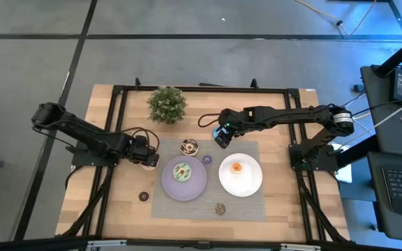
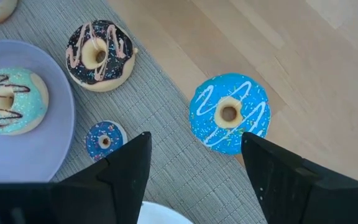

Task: Pick & Place donuts
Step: Put the large purple donut on the purple plate

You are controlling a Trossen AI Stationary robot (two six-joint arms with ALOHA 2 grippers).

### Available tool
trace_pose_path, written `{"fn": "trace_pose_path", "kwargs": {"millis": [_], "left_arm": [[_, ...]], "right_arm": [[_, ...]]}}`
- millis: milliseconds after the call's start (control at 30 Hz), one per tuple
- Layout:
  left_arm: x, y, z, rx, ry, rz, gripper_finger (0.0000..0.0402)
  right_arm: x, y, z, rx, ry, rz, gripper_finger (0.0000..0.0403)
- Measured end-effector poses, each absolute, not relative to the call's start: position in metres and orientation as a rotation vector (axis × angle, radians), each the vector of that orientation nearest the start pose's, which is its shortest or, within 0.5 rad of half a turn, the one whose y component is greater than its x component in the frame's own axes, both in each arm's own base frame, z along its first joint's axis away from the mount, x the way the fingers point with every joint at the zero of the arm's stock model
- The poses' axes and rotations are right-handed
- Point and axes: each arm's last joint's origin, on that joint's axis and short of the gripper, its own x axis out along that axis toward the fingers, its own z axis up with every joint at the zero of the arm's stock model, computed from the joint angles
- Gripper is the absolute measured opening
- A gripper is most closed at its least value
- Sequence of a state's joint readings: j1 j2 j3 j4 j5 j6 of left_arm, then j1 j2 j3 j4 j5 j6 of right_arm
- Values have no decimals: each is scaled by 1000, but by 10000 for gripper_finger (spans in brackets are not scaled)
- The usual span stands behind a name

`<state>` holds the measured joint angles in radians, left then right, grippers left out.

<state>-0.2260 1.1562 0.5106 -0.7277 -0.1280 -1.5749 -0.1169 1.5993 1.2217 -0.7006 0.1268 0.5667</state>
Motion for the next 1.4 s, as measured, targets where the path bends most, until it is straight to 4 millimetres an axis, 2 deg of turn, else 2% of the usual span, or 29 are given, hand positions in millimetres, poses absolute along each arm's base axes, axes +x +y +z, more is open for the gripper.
{"fn": "trace_pose_path", "kwargs": {"millis": [167, 300, 500, 633, 800, 933, 1100, 1267, 1400], "left_arm": [[157, -32, 163, -1101, 1019, 889, 69], [160, -32, 184, -1112, 936, 791, 66], [188, -38, 222, -1053, 717, 500, 67], [211, -45, 232, -940, 724, 400, 61], [242, -61, 227, -808, 834, 331, 55], [257, -73, 214, -770, 921, 307, 56], [257, -87, 197, -737, 1012, 322, 65], [258, -97, 186, -659, 994, 369, 72], [260, -101, 176, -629, 1045, 366, 72]], "right_arm": [[320, -41, 248, 502, 988, -520, 250], [320, -41, 248, 502, 988, -519, 250], [320, -41, 248, 502, 988, -519, 250], [320, -41, 248, 502, 988, -519, 250], [321, -40, 248, 516, 995, -497, 250], [321, -37, 248, 512, 1000, -489, 250], [321, -32, 247, 502, 1010, -475, 250], [321, -30, 247, 501, 1010, -472, 250], [321, -30, 247, 501, 1009, -472, 250]]}}
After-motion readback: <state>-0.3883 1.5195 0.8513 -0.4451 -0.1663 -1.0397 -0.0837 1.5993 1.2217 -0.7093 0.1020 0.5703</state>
